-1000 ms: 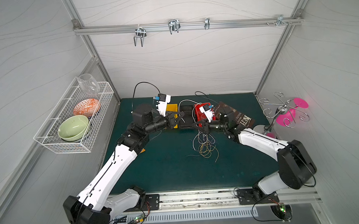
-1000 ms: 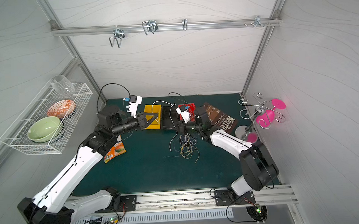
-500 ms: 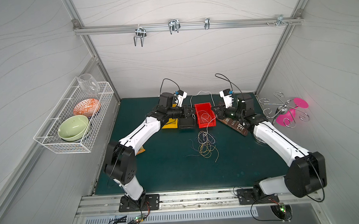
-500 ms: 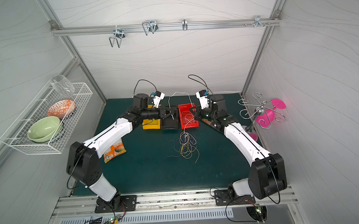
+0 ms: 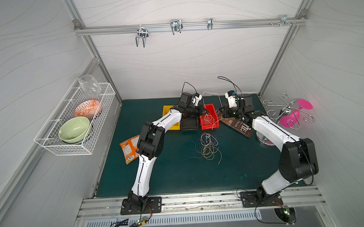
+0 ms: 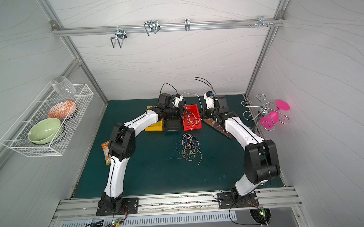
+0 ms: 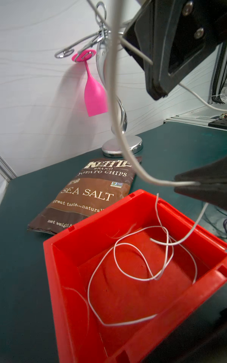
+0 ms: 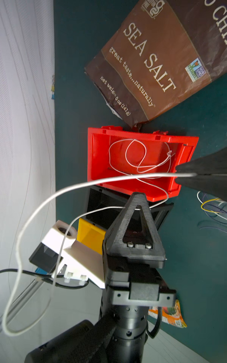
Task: Untangle and sort cables by color
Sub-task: Place the cable in the bin.
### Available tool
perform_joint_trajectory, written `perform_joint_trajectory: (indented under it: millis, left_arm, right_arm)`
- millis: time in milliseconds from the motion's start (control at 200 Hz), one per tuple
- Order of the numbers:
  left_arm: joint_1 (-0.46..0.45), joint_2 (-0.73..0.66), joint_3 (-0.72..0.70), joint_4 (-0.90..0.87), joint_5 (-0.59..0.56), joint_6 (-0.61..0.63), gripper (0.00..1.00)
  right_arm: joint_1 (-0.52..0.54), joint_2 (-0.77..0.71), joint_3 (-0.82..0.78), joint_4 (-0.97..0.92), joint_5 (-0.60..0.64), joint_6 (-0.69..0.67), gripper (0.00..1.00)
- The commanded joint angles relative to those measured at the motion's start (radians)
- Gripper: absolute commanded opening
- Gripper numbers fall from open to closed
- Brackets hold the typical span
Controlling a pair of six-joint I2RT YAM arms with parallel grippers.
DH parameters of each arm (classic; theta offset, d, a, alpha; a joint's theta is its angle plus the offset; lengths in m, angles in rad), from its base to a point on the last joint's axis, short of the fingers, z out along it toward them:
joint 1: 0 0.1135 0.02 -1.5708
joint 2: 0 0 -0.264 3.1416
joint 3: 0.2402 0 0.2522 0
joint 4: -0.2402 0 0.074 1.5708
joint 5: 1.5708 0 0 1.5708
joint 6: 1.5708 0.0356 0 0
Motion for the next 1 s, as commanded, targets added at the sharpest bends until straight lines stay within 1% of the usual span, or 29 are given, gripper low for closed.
perform_joint_trajectory:
  millis: [0, 65, 145, 280, 440, 475, 615, 745, 840, 995]
  left_arm:
    - [-0.002, 0.026, 0.082, -0.058, -0.022, 0.026, 0.1]
    - [-0.002, 0.026, 0.086, -0.083, -0.038, 0.044, 0.18]
    - [-0.002, 0.016, 0.084, -0.113, -0.056, 0.066, 0.24]
    - [-0.002, -0.023, 0.04, -0.134, -0.079, 0.095, 0.29]
    - [0.005, -0.1, -0.034, -0.14, -0.099, 0.116, 0.34]
    - [0.007, -0.124, -0.087, -0.136, -0.101, 0.119, 0.35]
    - [0.021, -0.229, -0.202, -0.133, -0.102, 0.138, 0.42]
    - [0.046, -0.355, -0.34, -0.118, -0.112, 0.146, 0.43]
    - [0.073, -0.463, -0.455, -0.1, -0.128, 0.145, 0.43]
    - [0.098, -0.636, -0.583, -0.117, -0.192, 0.156, 0.44]
  right_arm:
    - [-0.01, 0.025, 0.039, -0.021, 0.014, -0.026, 0.0]
    - [-0.013, 0.033, 0.04, -0.023, 0.025, -0.027, 0.0]
    - [-0.022, 0.033, 0.037, -0.02, 0.04, -0.012, 0.0]
    - [-0.037, 0.037, 0.039, -0.029, 0.049, 0.002, 0.0]
    - [-0.041, 0.059, 0.064, -0.063, 0.061, -0.018, 0.0]
    - [-0.041, 0.065, 0.073, -0.07, 0.064, -0.02, 0.0]
    - [-0.046, 0.1, 0.116, -0.109, 0.095, -0.008, 0.0]
    - [-0.042, 0.129, 0.153, -0.133, 0.124, -0.004, 0.0]
    - [-0.025, 0.165, 0.188, -0.147, 0.2, -0.026, 0.0]
    - [0.026, 0.254, 0.28, -0.184, 0.339, -0.099, 0.0]
